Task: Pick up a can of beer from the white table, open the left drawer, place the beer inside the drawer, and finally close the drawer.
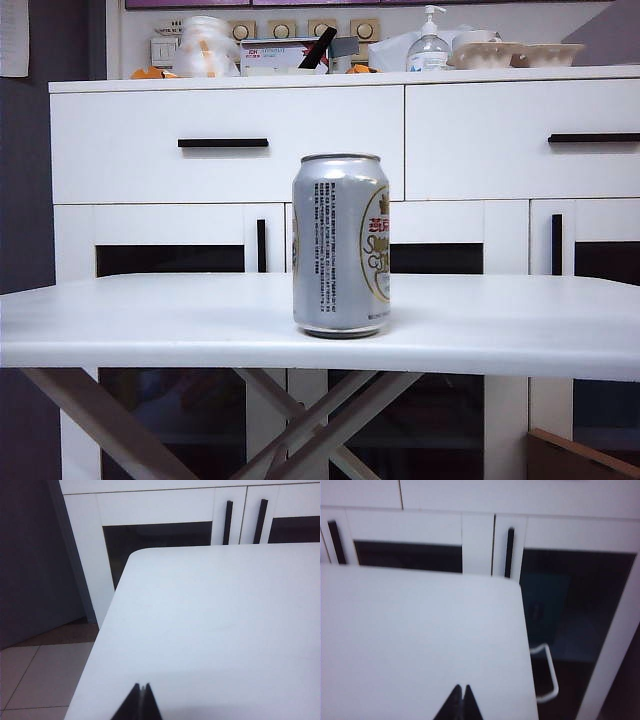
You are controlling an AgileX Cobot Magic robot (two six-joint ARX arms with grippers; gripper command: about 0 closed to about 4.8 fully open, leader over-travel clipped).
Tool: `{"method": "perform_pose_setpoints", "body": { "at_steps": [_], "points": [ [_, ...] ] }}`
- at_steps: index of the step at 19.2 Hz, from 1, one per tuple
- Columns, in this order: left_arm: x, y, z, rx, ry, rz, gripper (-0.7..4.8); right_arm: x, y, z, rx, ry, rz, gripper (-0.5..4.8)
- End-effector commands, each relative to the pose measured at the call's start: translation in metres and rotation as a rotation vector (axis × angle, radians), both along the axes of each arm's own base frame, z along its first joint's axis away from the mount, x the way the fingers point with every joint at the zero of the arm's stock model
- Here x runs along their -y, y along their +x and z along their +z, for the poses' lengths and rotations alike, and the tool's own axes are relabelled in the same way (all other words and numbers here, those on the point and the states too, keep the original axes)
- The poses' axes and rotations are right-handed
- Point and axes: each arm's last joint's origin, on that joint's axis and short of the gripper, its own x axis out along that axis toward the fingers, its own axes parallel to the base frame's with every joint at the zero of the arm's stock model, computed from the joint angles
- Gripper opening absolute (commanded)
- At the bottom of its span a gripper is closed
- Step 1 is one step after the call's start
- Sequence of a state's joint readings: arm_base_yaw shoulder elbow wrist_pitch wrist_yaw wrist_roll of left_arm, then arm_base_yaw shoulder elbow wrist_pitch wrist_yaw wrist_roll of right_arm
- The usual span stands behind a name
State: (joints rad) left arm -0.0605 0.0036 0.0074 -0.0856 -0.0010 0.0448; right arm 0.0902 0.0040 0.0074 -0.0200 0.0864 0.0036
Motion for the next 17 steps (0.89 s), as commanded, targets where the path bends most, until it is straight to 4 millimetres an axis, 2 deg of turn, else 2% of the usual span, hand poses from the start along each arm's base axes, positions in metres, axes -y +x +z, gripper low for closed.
{"method": "perform_pose_setpoints", "body": {
  "at_steps": [1, 7, 8, 12, 15, 17],
  "points": [
    [0.000, 0.000, 0.003, 0.024, -0.002, -0.003, -0.05, 0.000, 0.000, 0.002, 0.026, 0.007, 0.000, -0.05],
    [0.000, 0.000, 0.003, 0.024, -0.006, -0.002, -0.05, 0.000, 0.000, 0.003, 0.033, 0.056, 0.000, -0.05],
    [0.000, 0.000, 0.006, 0.039, -0.062, 0.004, -0.06, 0.000, -0.001, 0.009, 0.051, 0.097, 0.001, -0.05],
    [-0.001, -0.005, 0.028, 0.101, -0.067, 0.010, -0.05, 0.001, -0.011, 0.047, 0.144, 0.142, -0.006, -0.06],
    [-0.003, -0.012, 0.055, 0.145, -0.093, 0.063, -0.05, 0.002, -0.021, 0.080, 0.130, 0.140, -0.008, -0.06],
    [-0.003, -0.010, 0.085, 0.147, -0.092, 0.093, -0.05, 0.002, -0.026, 0.113, 0.154, 0.142, 0.004, -0.05]
  ]
}}
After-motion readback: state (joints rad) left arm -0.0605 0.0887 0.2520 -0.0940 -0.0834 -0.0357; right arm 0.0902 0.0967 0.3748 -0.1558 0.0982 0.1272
